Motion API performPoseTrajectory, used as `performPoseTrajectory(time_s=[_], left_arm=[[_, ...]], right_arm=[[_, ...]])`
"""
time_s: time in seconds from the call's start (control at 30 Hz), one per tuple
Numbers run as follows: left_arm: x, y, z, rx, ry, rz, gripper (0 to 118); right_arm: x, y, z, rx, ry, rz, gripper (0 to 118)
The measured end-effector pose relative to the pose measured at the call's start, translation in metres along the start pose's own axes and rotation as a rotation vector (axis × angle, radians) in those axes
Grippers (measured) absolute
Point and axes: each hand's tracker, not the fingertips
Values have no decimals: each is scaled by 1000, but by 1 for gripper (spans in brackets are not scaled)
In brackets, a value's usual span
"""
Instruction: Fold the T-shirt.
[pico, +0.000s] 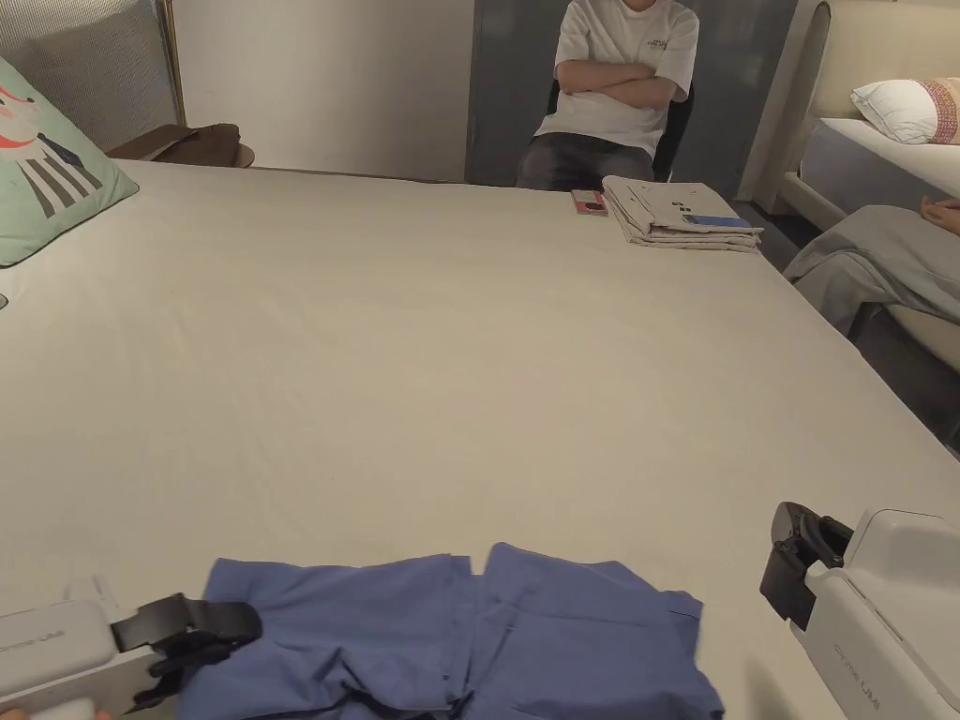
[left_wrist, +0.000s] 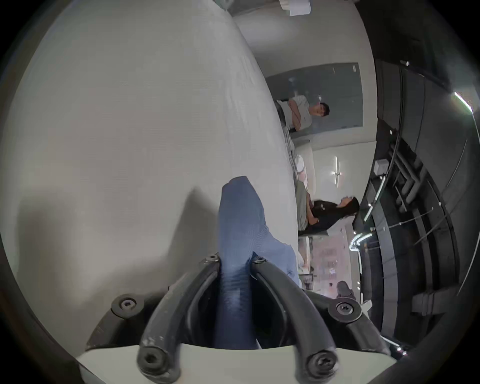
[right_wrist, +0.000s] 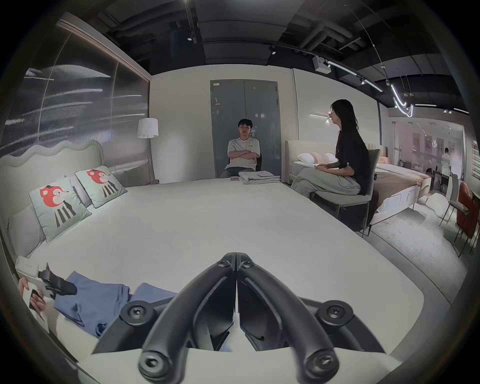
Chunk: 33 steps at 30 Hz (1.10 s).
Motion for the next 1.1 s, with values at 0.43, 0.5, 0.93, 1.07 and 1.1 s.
performPoseTrajectory(time_s=[0.43, 0.5, 0.93, 1.07, 1.1], left_arm=[[134, -23, -18, -21, -148, -284, 6], [158, -40, -56, -76, -143, -320, 6], [179, -162, -255, -302, 199, -529, 38], [184, -168, -254, -277, 116, -497, 104], [186, -167, -246, -288, 42, -453, 105]], right_arm=[[-4, -5, -7, -9, 54, -19, 0], [2, -5, -5, -4, 50, -28, 0], [60, -15, 14, -3, -47, -99, 0], [67, -17, 15, -2, -63, -113, 0], [69, -18, 15, -3, -64, -118, 0]])
